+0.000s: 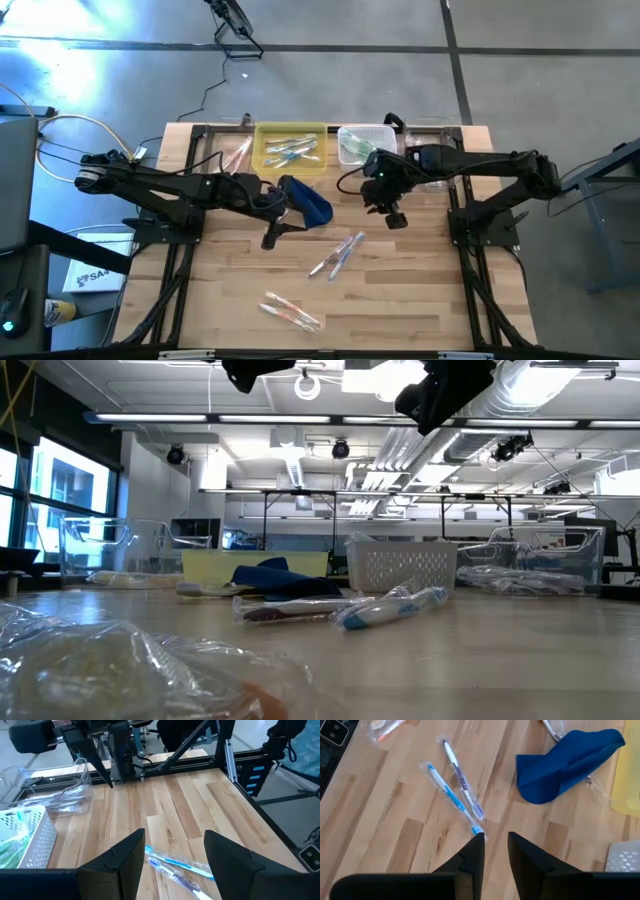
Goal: Pick & Place Toothbrushes
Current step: Put the blue toothbrush into the yellow bin
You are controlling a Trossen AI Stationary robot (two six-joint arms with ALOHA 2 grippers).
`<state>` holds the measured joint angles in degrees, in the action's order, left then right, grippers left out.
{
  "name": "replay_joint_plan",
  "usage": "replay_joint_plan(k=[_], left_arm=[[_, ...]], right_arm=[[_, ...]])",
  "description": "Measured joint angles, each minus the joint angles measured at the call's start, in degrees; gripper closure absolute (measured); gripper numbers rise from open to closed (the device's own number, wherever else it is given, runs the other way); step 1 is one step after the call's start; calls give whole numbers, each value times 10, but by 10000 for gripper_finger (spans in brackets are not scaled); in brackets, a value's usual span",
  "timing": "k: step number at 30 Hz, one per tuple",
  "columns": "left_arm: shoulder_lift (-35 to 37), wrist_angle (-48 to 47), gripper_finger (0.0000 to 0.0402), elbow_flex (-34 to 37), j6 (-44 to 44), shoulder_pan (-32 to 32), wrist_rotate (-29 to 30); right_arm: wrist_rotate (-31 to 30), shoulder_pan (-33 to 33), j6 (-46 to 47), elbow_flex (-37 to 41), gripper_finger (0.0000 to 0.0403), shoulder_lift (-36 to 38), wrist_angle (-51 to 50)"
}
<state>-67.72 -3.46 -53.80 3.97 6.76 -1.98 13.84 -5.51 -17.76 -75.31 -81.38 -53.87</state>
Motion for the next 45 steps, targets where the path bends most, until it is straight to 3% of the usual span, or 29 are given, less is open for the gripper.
replay_joint_plan(k=[24, 31, 37, 45], left_arm=[[0, 5, 203, 0, -15, 0, 1], [0, 4, 203, 0, -14, 0, 1], [0, 3, 203, 0, -8, 0, 1], [0, 3, 203, 0, -8, 0, 1]], right_arm=[[-6, 15, -5, 1, 325, -2, 2], [-34, 48, -15, 49, 325, -5, 39], [-136, 63, 62, 66, 302, -5, 40], [-94, 67, 110, 68, 295, -5, 41]])
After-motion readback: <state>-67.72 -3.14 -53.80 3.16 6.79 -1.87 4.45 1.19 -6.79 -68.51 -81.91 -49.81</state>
